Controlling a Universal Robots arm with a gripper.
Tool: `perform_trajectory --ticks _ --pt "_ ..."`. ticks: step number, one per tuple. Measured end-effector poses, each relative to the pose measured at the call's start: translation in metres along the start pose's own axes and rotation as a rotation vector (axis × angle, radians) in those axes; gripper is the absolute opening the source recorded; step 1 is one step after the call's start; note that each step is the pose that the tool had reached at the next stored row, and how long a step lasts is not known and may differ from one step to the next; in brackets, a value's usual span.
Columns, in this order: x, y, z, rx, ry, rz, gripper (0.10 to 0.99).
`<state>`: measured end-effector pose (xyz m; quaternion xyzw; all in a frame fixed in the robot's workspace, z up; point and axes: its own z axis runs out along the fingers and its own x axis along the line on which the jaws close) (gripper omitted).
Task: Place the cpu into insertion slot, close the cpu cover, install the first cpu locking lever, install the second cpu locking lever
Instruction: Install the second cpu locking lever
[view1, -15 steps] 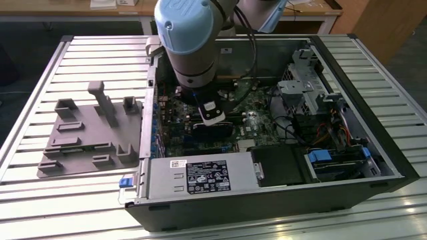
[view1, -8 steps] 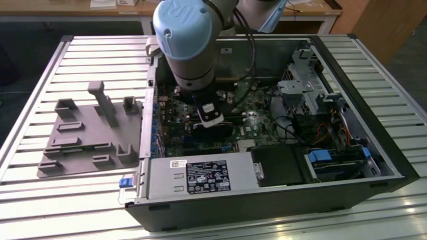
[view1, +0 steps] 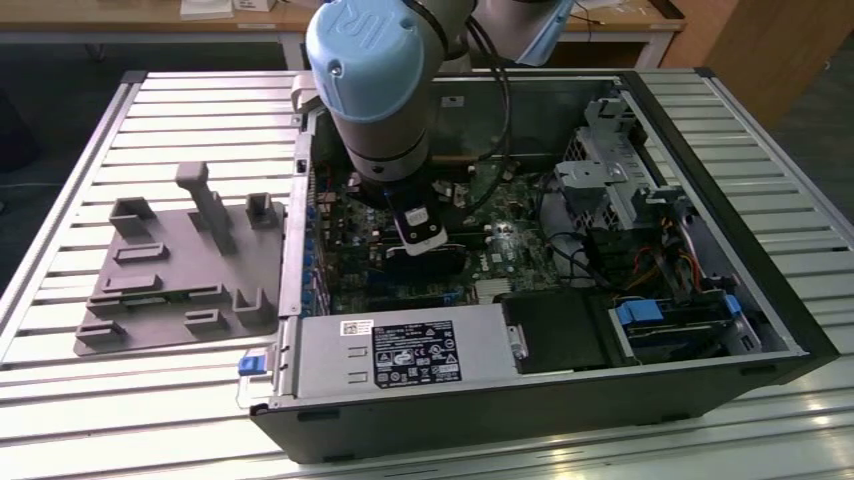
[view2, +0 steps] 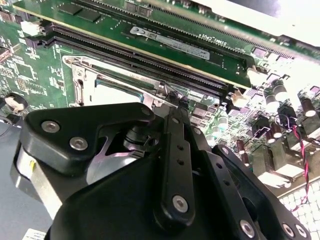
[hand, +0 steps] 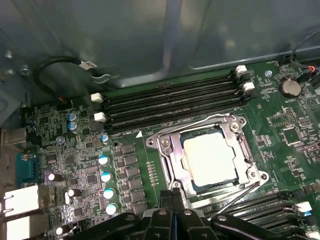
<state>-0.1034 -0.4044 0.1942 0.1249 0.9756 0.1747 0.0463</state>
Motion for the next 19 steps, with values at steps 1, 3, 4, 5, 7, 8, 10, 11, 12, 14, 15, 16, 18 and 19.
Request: perform_trajectory --ticks 1,3,4,5,7,8,10,11,12,14,15,16,18,19 --pt "-0.0001 0.0004 -0.0010 0.000 0.0000 0.000 0.102" --pt "-0.0002 0.0017 -0.0045 0.000 0.0001 0.000 0.102" --pt "-0.0003 0.0025 -0.0066 0.000 0.0001 0.000 0.102" --pt "-0.0004 0.0033 -0.0087 0.000 0.0001 0.000 0.102" --pt "-0.0006 0.0048 -0.0127 0.000 0.0000 0.000 0.102" --pt "-0.0007 0.0057 -0.0148 0.000 0.0000 0.000 0.102" --pt "-0.0010 0.0073 -0.0192 0.000 0.0000 0.000 0.102" --pt "-0.0011 0.0081 -0.0214 0.000 0.0000 0.000 0.102" --pt "-0.0012 0.0089 -0.0235 0.000 0.0000 0.000 0.102" --pt "-0.0014 0.0106 -0.0281 0.000 0.0001 0.000 0.102" --pt "-0.0015 0.0114 -0.0302 0.000 0.0001 0.000 0.102" --pt "-0.0016 0.0122 -0.0322 0.001 -0.0001 0.000 0.102" --pt "-0.0019 0.0135 -0.0358 0.005 -0.0010 -0.001 0.102" --pt "-0.0019 0.0142 -0.0375 0.008 -0.0020 -0.001 0.102"
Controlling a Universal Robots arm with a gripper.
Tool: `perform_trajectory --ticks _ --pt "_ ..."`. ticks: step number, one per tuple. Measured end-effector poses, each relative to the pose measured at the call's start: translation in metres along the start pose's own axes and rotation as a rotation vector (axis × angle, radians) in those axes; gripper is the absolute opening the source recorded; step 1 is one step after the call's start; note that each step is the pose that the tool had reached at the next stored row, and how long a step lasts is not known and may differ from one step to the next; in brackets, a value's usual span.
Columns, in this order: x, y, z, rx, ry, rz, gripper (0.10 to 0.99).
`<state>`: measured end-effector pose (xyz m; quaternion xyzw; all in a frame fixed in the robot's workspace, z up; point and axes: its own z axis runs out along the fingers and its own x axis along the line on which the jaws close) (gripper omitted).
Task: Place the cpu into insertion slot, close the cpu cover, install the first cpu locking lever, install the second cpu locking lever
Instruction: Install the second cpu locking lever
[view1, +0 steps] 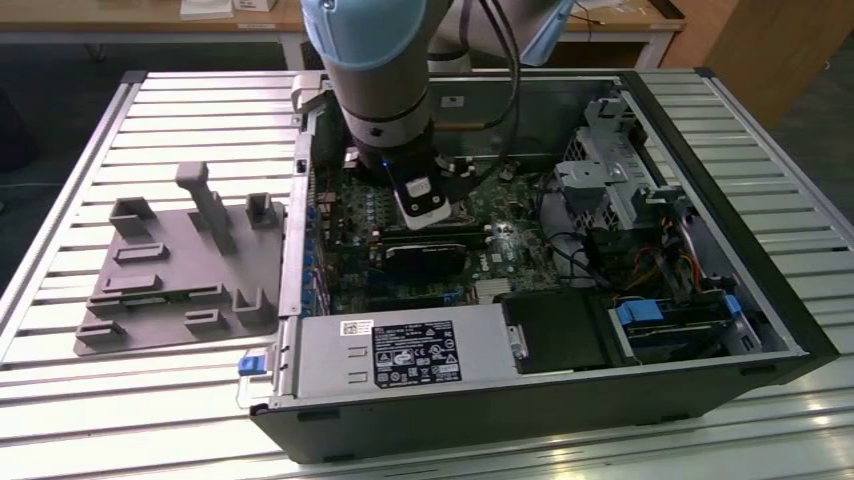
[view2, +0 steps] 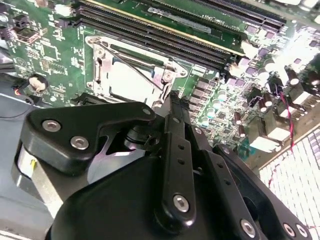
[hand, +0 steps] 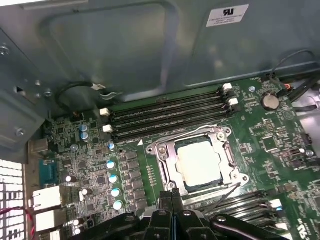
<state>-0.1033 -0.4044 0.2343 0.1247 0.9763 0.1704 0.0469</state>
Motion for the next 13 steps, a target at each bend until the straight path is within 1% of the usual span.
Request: perform_trajectory --ticks 2,4,6,8,10,11,13 --pt "-0.0002 0.0014 -0.0037 0.009 -0.0022 -0.001 0.102" --pt "-0.0004 0.0025 -0.0070 0.016 -0.0038 -0.002 0.102" --pt "-0.0005 0.0036 -0.0097 0.027 -0.0064 -0.004 0.102" --pt "-0.0006 0.0043 -0.0117 0.045 -0.0105 -0.006 0.102" --pt "-0.0009 0.0045 -0.0121 0.064 -0.0150 -0.009 0.102" --pt "-0.0012 0.0046 -0.0120 0.071 -0.0162 -0.010 0.102" --pt "-0.0026 0.0049 -0.0118 0.077 -0.0168 -0.010 0.102"
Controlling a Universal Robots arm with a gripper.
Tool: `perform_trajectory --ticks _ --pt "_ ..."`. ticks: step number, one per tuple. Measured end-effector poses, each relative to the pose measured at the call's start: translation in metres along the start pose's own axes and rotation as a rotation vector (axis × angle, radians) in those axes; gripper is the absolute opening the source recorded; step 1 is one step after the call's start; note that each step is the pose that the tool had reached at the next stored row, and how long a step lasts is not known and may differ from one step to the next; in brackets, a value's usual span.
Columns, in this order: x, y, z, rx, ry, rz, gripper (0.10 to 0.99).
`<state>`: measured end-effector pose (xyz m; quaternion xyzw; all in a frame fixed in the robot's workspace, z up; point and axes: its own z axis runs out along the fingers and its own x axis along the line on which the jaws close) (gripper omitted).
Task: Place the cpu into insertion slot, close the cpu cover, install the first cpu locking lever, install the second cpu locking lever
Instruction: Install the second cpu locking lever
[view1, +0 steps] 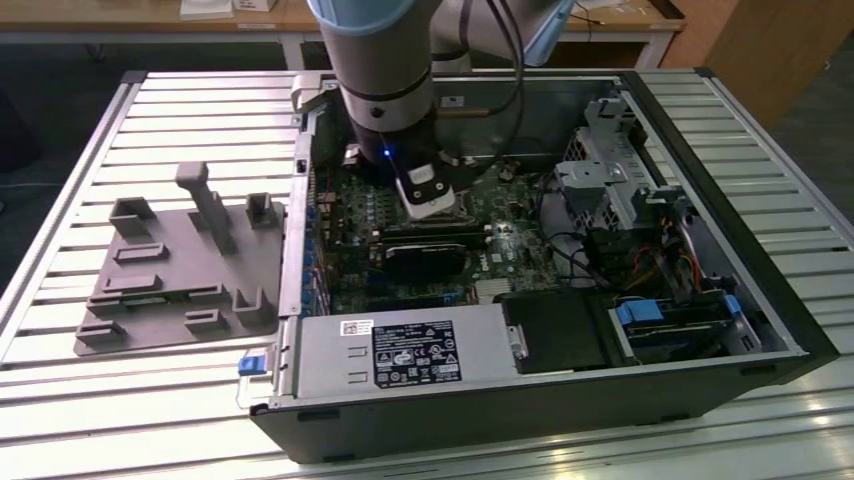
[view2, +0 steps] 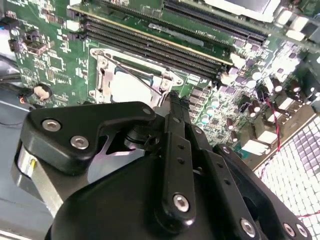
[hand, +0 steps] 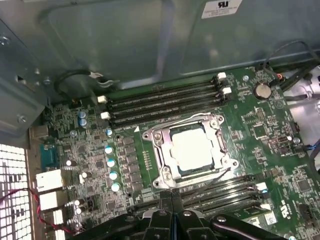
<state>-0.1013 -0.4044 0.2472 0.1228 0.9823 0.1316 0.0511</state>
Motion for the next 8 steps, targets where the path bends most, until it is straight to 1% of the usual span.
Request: perform_trajectory --ticks 2,4,8 --pt "-0.0028 0.0007 0.0004 0.001 0.0006 0.000 0.102" --pt "-0.0109 0.0026 0.0015 0.004 0.0035 0.001 0.102" --pt "-0.0178 0.0042 0.0025 0.011 0.0067 0.001 0.102"
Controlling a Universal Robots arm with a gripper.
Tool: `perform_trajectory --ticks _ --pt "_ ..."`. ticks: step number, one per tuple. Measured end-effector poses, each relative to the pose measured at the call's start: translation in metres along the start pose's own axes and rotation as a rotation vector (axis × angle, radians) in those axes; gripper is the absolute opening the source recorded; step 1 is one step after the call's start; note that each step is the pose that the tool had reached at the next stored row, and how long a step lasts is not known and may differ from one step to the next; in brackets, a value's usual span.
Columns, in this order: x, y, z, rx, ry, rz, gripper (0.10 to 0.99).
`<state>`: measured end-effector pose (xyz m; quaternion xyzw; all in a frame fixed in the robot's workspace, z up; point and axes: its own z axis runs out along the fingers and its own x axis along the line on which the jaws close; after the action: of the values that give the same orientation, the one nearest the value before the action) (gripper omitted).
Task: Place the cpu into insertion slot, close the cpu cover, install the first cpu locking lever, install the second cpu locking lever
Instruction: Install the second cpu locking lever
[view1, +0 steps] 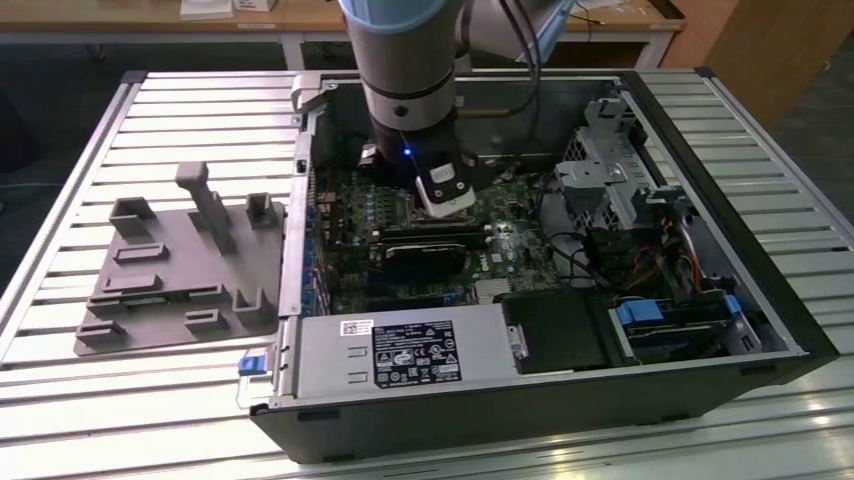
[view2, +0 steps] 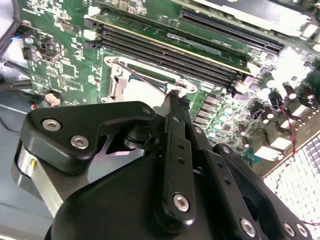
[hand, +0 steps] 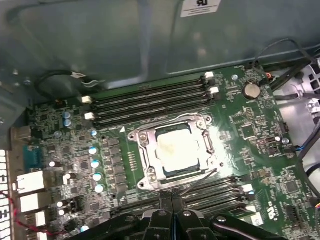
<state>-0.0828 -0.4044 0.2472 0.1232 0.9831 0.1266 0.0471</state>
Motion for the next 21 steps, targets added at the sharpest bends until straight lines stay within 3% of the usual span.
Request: perform_trajectory --ticks 7,16,21 --pt "-0.0102 0.0021 0.0025 0.009 0.0051 0.001 0.102" --pt "-0.0110 -0.0001 0.0112 0.010 0.0194 -0.021 0.102" --pt "-0.0103 -0.0017 0.0163 0.004 0.0227 -0.022 0.102"
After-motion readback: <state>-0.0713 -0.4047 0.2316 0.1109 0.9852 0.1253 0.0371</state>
